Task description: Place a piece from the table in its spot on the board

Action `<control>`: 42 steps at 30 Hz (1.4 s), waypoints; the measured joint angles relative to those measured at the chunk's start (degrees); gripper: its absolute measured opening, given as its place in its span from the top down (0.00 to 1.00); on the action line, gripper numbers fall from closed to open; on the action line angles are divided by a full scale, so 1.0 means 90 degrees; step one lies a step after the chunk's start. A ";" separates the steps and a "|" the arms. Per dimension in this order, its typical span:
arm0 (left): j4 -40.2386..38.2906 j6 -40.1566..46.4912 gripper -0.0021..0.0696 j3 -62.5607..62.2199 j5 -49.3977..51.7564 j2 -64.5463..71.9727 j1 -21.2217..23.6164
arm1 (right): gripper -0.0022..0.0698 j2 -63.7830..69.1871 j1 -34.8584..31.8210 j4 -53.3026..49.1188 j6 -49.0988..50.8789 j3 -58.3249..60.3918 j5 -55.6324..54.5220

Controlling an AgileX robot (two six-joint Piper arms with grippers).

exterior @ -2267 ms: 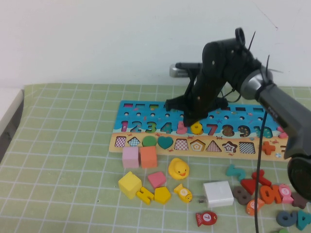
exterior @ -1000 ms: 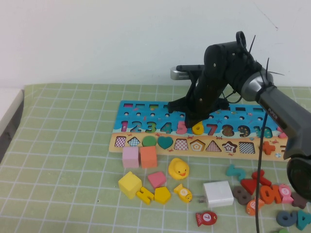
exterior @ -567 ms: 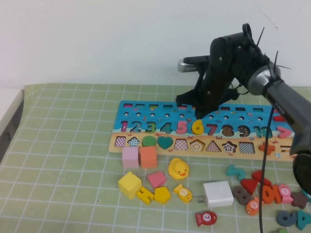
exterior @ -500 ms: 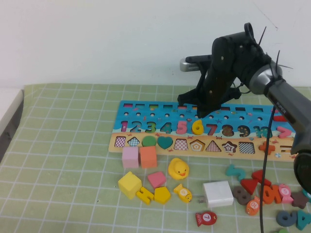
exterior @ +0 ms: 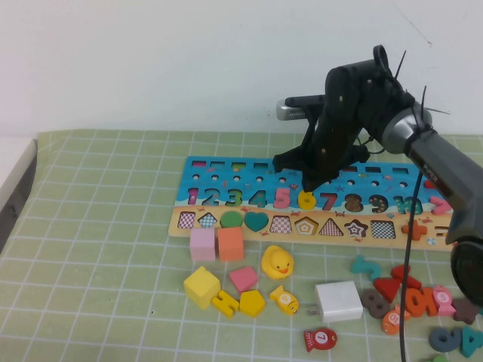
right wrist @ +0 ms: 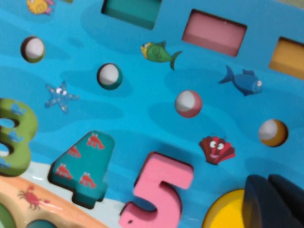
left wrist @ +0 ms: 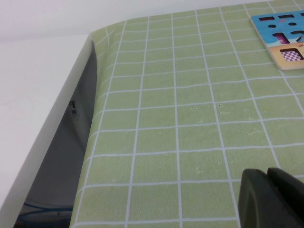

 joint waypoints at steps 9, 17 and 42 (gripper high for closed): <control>0.0000 0.0000 0.97 0.0000 0.0000 0.0000 0.0000 | 0.97 -0.0028 0.0010 0.0000 0.0000 0.0000 -0.0010; 0.0000 0.0000 0.97 0.0000 0.0000 0.0000 0.0000 | 0.97 -0.0769 0.0010 -0.0393 -0.0218 0.0011 0.0005; 0.0368 0.0000 0.97 0.0000 0.0000 0.0000 0.0000 | 0.97 -0.4666 0.0112 -0.0883 -0.1057 0.0908 0.0015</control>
